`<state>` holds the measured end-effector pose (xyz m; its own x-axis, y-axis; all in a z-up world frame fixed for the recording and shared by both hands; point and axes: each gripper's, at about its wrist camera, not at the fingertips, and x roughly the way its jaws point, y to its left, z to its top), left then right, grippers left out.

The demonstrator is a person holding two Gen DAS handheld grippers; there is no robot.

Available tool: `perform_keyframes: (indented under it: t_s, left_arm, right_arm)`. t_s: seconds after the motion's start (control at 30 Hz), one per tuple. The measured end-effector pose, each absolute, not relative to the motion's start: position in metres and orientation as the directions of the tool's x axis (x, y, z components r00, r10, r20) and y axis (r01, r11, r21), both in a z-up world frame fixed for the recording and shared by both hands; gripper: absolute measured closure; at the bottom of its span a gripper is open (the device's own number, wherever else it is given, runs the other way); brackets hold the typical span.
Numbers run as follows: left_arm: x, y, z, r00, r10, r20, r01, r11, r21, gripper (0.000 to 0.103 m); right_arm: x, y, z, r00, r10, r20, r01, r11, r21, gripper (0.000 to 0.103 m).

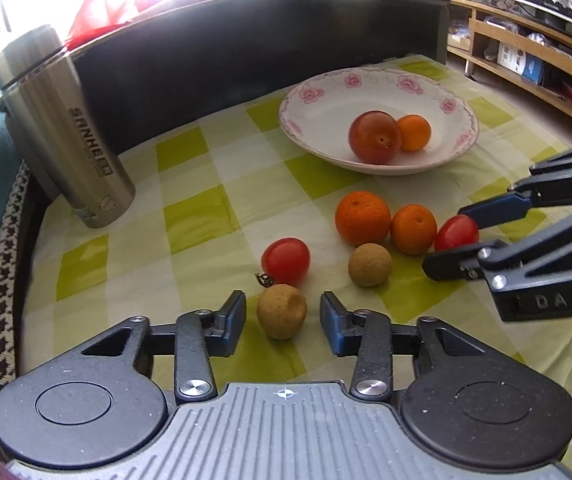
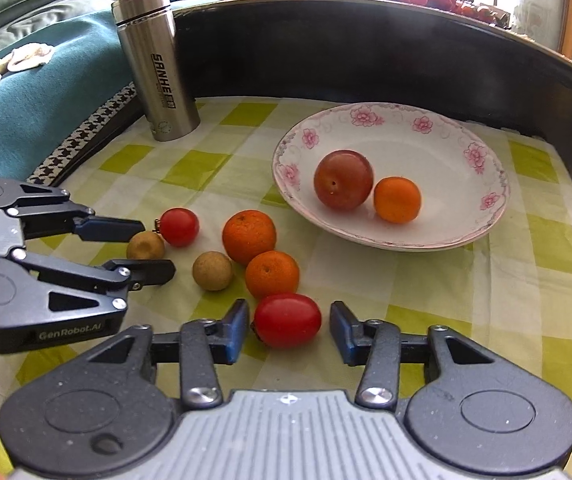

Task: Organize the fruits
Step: 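Grasp a brown round fruit with the left gripper while the right grasps a cherry tomato, then carry the brown fruit and cherry tomato with both grippers toward the bowl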

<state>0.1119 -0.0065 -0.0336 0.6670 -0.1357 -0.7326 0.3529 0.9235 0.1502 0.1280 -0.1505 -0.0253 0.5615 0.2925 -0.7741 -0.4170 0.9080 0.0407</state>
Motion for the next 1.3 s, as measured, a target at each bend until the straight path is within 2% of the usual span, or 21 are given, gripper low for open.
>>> perform_keyframes:
  t_s: [0.07, 0.17, 0.5, 0.87, 1.1, 1.3]
  left_arm:
    - [0.110, -0.010, -0.034, 0.672, -0.132, -0.729, 0.360, 0.918, 0.166, 0.063]
    - [0.108, -0.012, -0.034, 0.670, -0.132, -0.730, 0.369, 0.913, 0.173, 0.070]
    - [0.089, -0.015, -0.028, 0.639, -0.170, -0.750, 0.402, 0.906, 0.137, 0.070]
    - [0.040, -0.046, -0.030, 0.587, -0.235, -0.775, 0.518, 0.844, 0.137, 0.070]
    - [0.035, -0.047, -0.035, 0.605, -0.232, -0.762, 0.527, 0.834, 0.165, 0.064]
    - [0.034, -0.046, -0.034, 0.611, -0.214, -0.762, 0.515, 0.838, 0.178, 0.053]
  right_arm:
    - [0.127, -0.151, -0.025, 0.563, 0.298, -0.771, -0.419, 0.907, 0.044, 0.062]
    - [0.124, -0.149, -0.024, 0.569, 0.284, -0.772, -0.424, 0.905, 0.020, 0.062]
    - [0.103, -0.166, -0.015, 0.547, 0.254, -0.797, -0.403, 0.915, 0.015, 0.063]
    - [0.044, -0.182, -0.016, 0.521, 0.226, -0.823, -0.394, 0.919, 0.002, 0.062]
    - [0.036, -0.181, -0.019, 0.537, 0.228, -0.812, -0.414, 0.910, -0.018, 0.059]
    - [0.034, -0.185, -0.019, 0.538, 0.245, -0.807, -0.413, 0.911, 0.001, 0.055]
